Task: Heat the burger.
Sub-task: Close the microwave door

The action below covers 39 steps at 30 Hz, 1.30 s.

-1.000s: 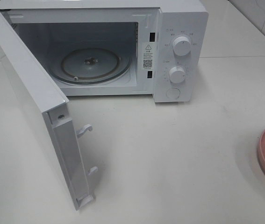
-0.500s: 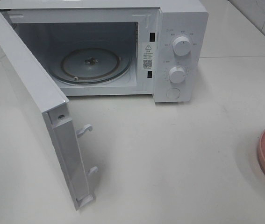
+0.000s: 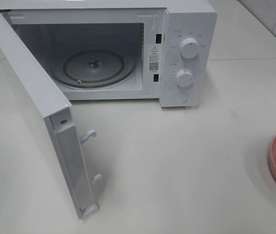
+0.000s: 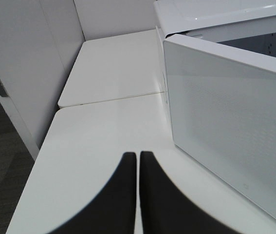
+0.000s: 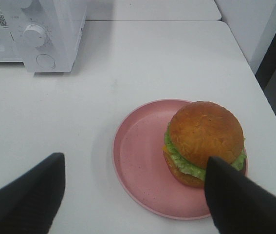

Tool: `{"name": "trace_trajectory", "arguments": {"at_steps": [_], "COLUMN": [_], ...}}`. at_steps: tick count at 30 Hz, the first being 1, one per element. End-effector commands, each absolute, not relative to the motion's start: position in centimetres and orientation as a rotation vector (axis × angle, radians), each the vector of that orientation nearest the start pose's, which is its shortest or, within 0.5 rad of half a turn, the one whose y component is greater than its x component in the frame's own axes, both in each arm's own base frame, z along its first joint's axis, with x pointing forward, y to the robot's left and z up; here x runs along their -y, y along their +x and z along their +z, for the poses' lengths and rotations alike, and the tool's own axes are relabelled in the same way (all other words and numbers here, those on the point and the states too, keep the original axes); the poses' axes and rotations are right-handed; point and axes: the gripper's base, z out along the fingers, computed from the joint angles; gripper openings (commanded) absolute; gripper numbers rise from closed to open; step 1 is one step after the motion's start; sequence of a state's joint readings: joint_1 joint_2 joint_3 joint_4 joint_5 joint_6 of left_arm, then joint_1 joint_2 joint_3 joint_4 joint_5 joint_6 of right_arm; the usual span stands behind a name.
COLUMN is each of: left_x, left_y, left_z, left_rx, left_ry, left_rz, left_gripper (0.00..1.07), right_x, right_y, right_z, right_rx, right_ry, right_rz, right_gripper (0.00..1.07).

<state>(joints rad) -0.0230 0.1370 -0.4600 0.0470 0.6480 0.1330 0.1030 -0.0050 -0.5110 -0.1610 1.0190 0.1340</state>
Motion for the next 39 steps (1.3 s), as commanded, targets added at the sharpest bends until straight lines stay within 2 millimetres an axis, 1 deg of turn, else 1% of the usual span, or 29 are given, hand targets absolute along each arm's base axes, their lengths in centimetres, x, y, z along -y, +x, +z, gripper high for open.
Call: {"name": "trace_trajectory", "arguments": {"at_steps": [1,2,3,4,5,7,8,10,11,13,14,15,16,18,19,21,22,24,25,26,28,29,31,32,33,34,36,37,39], "left_x": [-0.1,0.0,0.0,0.1,0.1,0.2,0.2,0.2,0.2,0.3,0.3,0.3,0.3,0.3,0.3,0.4,0.4,0.6,0.6,0.8,0.8,0.9,0.9,0.9,0.9,1.0,1.0,1.2,1.3], "left_y": [5.6,6.9,6.9,8.0,8.0,9.6,9.6,11.1,11.1,12.6,12.6,13.6,13.6,15.2,15.2,16.7,16.7,18.2,18.2,19.0,19.3,20.0,20.3,20.9,20.9,21.4,21.6,22.3,22.6], "left_z": [29.7,29.4,29.4,29.2,29.2,28.5,28.5,27.8,27.8,26.7,26.7,26.1,26.1,25.4,25.4,24.5,24.5,23.3,23.3,22.6,22.2,21.3,20.8,20.0,20.0,19.2,18.9,18.1,17.8], "left_rx": [-1.746,-1.707,-1.707,-1.662,-1.662,-1.605,-1.605,-1.549,-1.549,-1.547,-1.547,-1.553,-1.553,-1.561,-1.561,-1.566,-1.566,-1.584,-1.584,-1.582,-1.584,-1.599,-1.611,-1.622,-1.622,-1.636,-1.641,-1.675,-1.689], "left_ry": [0.150,0.149,0.149,0.143,0.143,0.126,0.126,0.112,0.112,0.112,0.112,0.112,0.112,0.113,0.113,0.129,0.129,0.154,0.154,0.152,0.143,0.112,0.105,0.095,0.095,0.085,0.080,0.085,0.102], "left_rz": [0.130,0.122,0.122,0.110,0.110,0.089,0.089,0.081,0.081,0.081,0.081,0.081,0.081,0.080,0.080,0.082,0.082,0.075,0.075,0.048,0.033,-0.003,-0.012,-0.026,-0.026,-0.040,-0.048,-0.069,-0.081], "left_gripper": [0.00,0.00,0.00,0.00,0.00,0.00,0.00,0.00,0.00,0.00,0.00,0.00,0.00,0.00,0.00,0.00,0.00,0.00,0.00,0.00,0.00,0.00,0.00,0.00,0.00,0.00,0.00,0.00,0.00], "right_x": [1.3,1.3,1.3,1.3,1.3,1.3,1.3,1.3,1.3,1.3,1.3,1.3,1.3,1.3,1.3,1.3,1.3,1.3,1.3,1.3,1.3,1.3,1.3,1.3,1.3,1.3,1.3,1.3,1.3], "right_y": [-0.8,-0.8,-0.8,-0.8,-0.8,-0.8,-0.8,-0.8,-0.8,-0.8,-0.8,-0.8,-0.8,-0.8,-0.8,-0.8,-0.8,-0.8,-0.8,-0.8,-0.8,-0.8,-0.8,-0.8,-0.8,-0.8,-0.8,-0.8,-0.8], "right_z": [28.4,28.4,28.4,28.4,28.4,28.4,28.4,28.4,28.4,28.4,28.4,28.4,28.4,28.4,28.4,28.4,28.4,28.4,28.4,28.4,28.4,28.4,28.4,28.4,28.4,28.4,28.4,28.4,28.4], "right_rx": [-1.947,-1.947,-1.947,-1.947,-1.947,-1.947,-1.947,-1.947,-1.947,-1.947,-1.947,-1.947,-1.947,-1.947,-1.947,-1.947,-1.947,-1.947,-1.947,-1.947,-1.947,-1.947,-1.947,-1.947,-1.947,-1.947,-1.947,-1.947,-1.947], "right_ry": [0.038,0.038,0.038,0.038,0.038,0.038,0.038,0.038,0.038,0.038,0.038,0.038,0.038,0.038,0.038,0.038,0.038,0.038,0.038,0.038,0.038,0.038,0.038,0.038,0.038,0.038,0.038,0.038,0.038], "right_rz": [-0.041,-0.041,-0.041,-0.041,-0.041,-0.041,-0.041,-0.041,-0.041,-0.041,-0.041,-0.041,-0.041,-0.041,-0.041,-0.041,-0.041,-0.041,-0.041,-0.041,-0.041,-0.041,-0.041,-0.041,-0.041,-0.041,-0.041,-0.041,-0.041], "right_gripper": [0.76,0.76,0.76,0.76,0.76,0.76,0.76,0.76,0.76,0.76,0.76,0.76,0.76,0.76,0.76,0.76,0.76,0.76,0.76,0.76,0.76,0.76,0.76,0.76,0.76,0.76,0.76,0.76,0.76]}}
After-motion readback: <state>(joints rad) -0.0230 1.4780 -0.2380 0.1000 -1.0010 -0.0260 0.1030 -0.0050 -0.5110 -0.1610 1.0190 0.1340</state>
